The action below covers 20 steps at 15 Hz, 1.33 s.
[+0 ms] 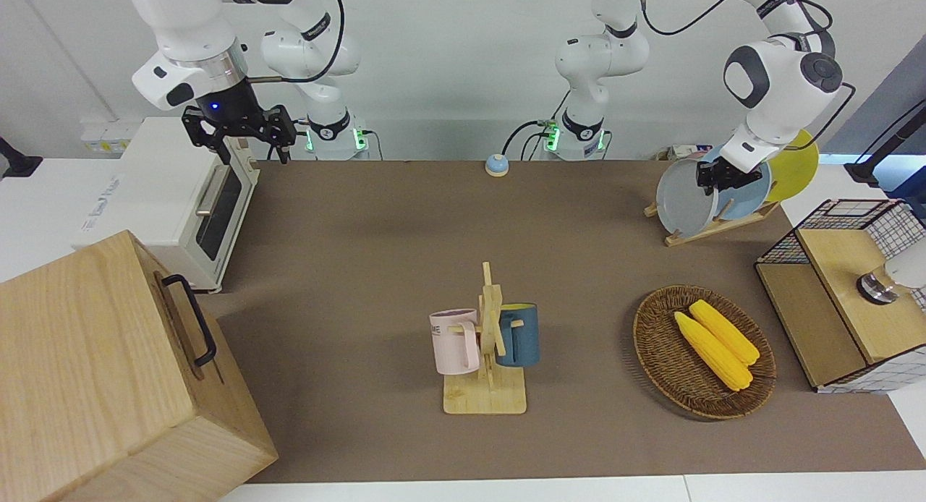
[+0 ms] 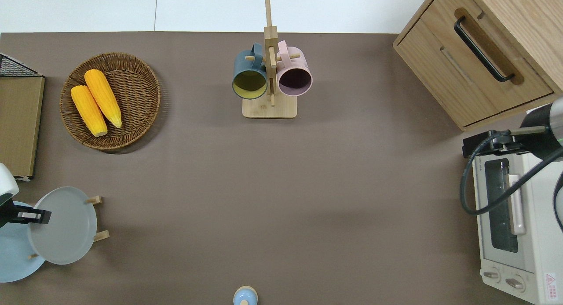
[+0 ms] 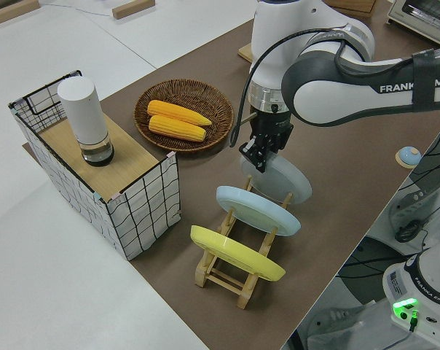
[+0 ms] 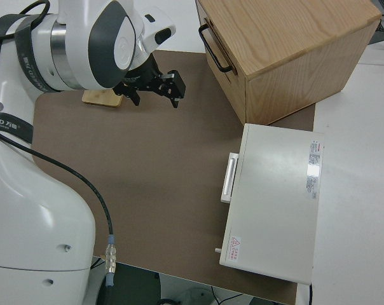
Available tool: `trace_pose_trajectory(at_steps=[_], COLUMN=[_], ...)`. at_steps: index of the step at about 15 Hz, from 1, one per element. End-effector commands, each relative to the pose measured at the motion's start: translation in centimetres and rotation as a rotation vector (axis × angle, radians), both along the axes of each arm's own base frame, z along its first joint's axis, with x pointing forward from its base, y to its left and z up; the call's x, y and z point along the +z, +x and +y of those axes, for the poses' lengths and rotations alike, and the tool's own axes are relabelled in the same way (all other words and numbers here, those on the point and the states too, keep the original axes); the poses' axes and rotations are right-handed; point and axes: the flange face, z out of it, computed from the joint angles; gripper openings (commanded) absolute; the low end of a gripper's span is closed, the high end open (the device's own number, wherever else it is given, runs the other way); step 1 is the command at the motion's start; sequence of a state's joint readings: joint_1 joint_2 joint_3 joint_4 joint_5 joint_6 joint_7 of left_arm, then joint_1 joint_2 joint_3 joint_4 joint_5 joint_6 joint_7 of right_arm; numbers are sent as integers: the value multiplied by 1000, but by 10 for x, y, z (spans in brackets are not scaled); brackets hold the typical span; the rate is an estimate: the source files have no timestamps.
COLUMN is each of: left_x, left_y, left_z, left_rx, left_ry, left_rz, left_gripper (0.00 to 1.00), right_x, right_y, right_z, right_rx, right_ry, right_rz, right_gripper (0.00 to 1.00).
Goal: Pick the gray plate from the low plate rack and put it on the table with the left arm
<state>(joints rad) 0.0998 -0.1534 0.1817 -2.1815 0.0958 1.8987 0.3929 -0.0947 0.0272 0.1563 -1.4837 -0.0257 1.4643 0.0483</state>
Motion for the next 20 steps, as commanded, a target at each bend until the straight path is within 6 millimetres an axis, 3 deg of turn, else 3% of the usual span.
trace_pose_trajectory(at_steps=[1, 8, 12, 14, 17, 20], left_x=[6, 52, 98, 125, 149, 179], left_y=[-11, -11, -16, -21, -27, -32], left_z=[1, -8, -11, -24, -42, -77], left_rx=[-15, -2, 12, 31, 43, 56], left_ry=[9, 16, 21, 35, 65, 89], left_rz=[-17, -32, -36, -23, -29, -3], left_gripper=[0, 0, 0, 0, 0, 0], right_x=[3, 3, 3, 3, 3, 3], right_y=[0, 0, 0, 0, 0, 0], right_z=[1, 1, 1, 1, 1, 1], right_rx=[-2, -3, -2, -2, -2, -2], right_ry=[3, 3, 3, 3, 3, 3], right_rz=[-5, -4, -5, -5, -5, -5], right_gripper=[983, 983, 983, 983, 983, 983])
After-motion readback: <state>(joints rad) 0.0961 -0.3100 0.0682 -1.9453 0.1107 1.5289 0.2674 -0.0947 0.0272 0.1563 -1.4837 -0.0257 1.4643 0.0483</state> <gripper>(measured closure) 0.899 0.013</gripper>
